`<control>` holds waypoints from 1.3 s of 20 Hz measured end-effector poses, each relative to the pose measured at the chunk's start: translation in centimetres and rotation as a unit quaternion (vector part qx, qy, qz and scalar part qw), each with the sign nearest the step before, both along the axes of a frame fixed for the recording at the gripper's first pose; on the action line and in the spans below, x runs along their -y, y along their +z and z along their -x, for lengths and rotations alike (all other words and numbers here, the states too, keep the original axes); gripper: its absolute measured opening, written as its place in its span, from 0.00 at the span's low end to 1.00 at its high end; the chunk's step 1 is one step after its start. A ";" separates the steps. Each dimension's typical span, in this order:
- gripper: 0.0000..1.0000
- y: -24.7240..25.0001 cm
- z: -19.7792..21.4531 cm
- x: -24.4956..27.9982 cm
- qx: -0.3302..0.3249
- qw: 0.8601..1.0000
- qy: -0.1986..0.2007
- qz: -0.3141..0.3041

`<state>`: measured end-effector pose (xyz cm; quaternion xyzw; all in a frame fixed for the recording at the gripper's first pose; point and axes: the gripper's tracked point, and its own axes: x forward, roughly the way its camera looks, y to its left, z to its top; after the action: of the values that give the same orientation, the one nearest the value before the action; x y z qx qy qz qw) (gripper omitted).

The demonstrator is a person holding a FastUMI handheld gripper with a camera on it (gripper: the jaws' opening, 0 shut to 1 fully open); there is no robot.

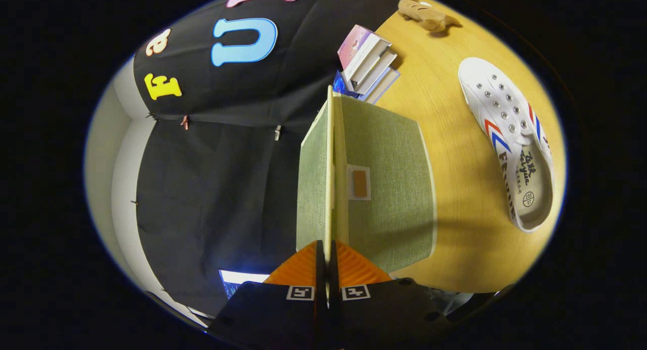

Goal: Open the storage box then place both shoes into the box .Put the left shoe in first, then the right shoe, with the right side of both shoes facing outward in a uniform manner.

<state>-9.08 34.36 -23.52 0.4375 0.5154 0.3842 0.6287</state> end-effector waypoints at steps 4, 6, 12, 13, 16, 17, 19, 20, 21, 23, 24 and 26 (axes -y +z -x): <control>0.05 2.3 -0.1 -0.4 0.012 1.000 0.009 0.012; 0.05 3.9 -0.4 -0.8 0.015 1.000 0.011 0.018; 0.05 8.8 -0.8 -4.3 0.066 0.995 0.032 0.068; 0.05 9.9 -0.7 -5.2 0.076 0.994 0.038 0.067; 0.05 13.5 -0.5 -8.6 0.089 0.994 0.049 0.050; 0.05 14.4 -0.4 -9.8 0.091 0.993 0.053 0.044; 0.05 15.7 0.0 -12.5 0.092 0.993 0.060 0.039; 0.05 16.4 0.2 -14.0 0.091 0.993 0.062 0.035; 0.05 17.2 0.5 -15.6 0.093 0.993 0.064 0.031; 0.05 18.0 1.3 -19.1 0.109 0.991 0.070 0.030; 0.05 18.0 1.7 -20.7 0.118 0.990 0.074 0.032; 0.05 17.3 2.3 -23.7 0.124 0.988 0.082 0.043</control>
<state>-11.39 58.01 -6.18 0.3151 0.4839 0.4635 0.6721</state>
